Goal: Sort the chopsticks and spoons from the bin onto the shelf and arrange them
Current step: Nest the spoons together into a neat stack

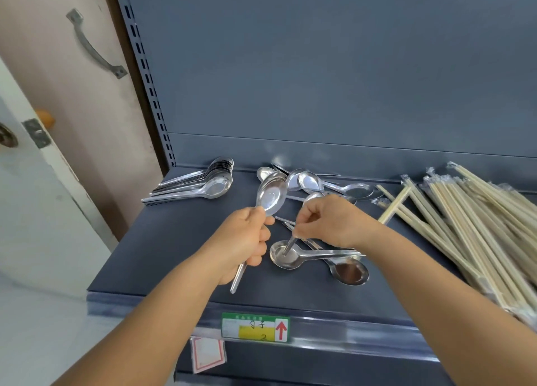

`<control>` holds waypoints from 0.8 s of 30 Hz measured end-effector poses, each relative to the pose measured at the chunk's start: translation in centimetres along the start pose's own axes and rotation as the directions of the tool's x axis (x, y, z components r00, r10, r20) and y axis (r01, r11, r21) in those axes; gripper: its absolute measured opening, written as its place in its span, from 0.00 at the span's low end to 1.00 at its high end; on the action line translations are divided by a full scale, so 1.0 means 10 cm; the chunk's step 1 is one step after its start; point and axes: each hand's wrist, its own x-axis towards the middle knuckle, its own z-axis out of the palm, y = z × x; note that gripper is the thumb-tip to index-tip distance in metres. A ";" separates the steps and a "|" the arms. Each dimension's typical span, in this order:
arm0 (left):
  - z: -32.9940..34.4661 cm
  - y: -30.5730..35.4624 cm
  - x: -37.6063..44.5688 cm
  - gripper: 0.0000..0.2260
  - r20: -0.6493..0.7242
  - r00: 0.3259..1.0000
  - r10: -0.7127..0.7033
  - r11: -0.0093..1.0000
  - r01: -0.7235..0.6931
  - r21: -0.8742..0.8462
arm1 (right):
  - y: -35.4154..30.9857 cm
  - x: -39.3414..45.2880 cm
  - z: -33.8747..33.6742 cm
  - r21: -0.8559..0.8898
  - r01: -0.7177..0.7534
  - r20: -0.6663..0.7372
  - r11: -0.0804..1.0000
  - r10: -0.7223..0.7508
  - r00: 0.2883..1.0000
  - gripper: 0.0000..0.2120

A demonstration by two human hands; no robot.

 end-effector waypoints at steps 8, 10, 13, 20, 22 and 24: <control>0.10 -0.08 -0.06 0.11 -0.020 1.000 0.011 1.000 -0.011 0.002 | 0.25 -0.28 0.00 -0.401 0.010 0.032 0.916 0.003 0.999 0.06; 0.14 -0.09 -0.07 0.11 -0.020 1.000 0.019 1.000 -0.019 0.014 | 0.26 -0.28 0.04 -0.407 0.008 -0.006 0.914 -0.012 1.000 0.05; 0.16 -0.09 -0.10 0.11 -0.029 0.999 0.027 0.999 -0.027 0.019 | 0.28 -0.27 0.08 -0.350 0.003 -0.047 0.937 -0.020 0.999 0.02; 0.08 -0.05 -0.14 0.12 -0.128 0.990 0.059 0.997 -0.065 -0.039 | 0.26 -0.23 -0.04 -0.123 0.008 -0.133 0.992 -0.025 0.991 0.05; 0.05 -0.03 -0.14 0.12 -0.169 0.983 0.067 0.994 -0.079 -0.070 | 0.22 -0.22 -0.07 -0.015 0.001 -0.115 1.000 -0.003 0.993 0.06; 0.03 0.00 -0.12 0.11 -0.204 0.977 0.069 0.990 -0.093 -0.107 | 0.18 -0.21 -0.07 0.078 -0.032 -0.096 0.996 0.040 0.995 0.08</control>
